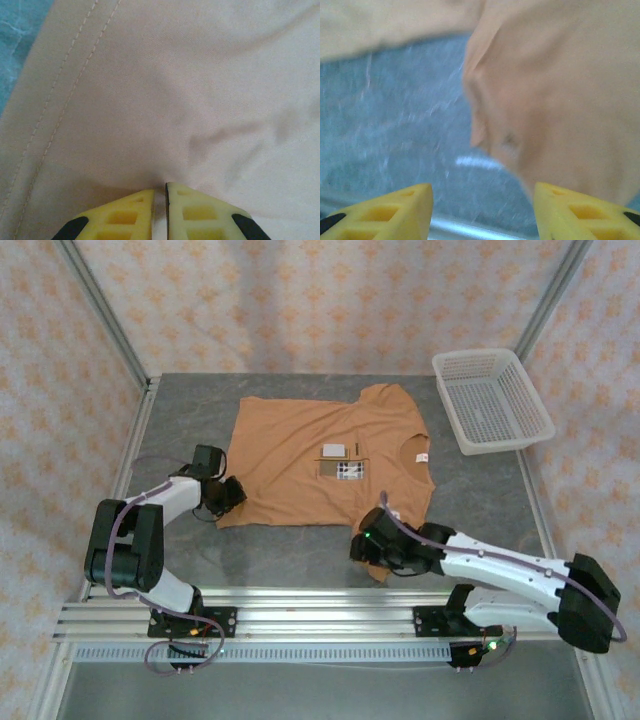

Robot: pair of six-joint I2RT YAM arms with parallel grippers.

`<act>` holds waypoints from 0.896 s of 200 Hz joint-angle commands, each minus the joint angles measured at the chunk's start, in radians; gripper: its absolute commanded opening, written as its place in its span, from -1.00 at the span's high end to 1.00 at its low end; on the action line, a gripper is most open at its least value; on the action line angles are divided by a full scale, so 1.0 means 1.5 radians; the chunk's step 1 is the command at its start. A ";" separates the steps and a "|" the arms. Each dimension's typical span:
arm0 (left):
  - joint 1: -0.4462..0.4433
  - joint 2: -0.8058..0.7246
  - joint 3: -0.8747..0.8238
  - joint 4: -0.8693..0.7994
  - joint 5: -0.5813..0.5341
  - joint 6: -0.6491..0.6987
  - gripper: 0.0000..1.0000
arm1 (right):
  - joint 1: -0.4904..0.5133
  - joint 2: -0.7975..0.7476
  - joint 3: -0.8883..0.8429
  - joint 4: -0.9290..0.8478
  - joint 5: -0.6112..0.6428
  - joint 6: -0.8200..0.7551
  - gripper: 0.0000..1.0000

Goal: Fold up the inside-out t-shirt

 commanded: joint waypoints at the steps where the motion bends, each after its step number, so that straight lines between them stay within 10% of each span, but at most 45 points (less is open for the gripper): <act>1: 0.001 -0.008 0.021 -0.024 -0.002 0.005 0.70 | -0.078 -0.011 -0.028 0.000 0.042 -0.001 -0.10; 97: 0.042 0.158 0.108 0.005 -0.017 0.021 0.77 | -0.450 0.359 0.129 0.094 0.043 -0.163 -0.07; 151: 0.042 0.141 0.117 -0.003 -0.018 0.036 0.74 | -0.483 0.493 0.336 -0.003 0.028 -0.229 -0.12; 179: 0.042 0.033 0.094 -0.059 -0.021 0.047 0.36 | -0.482 0.416 0.338 -0.061 0.012 -0.257 -0.14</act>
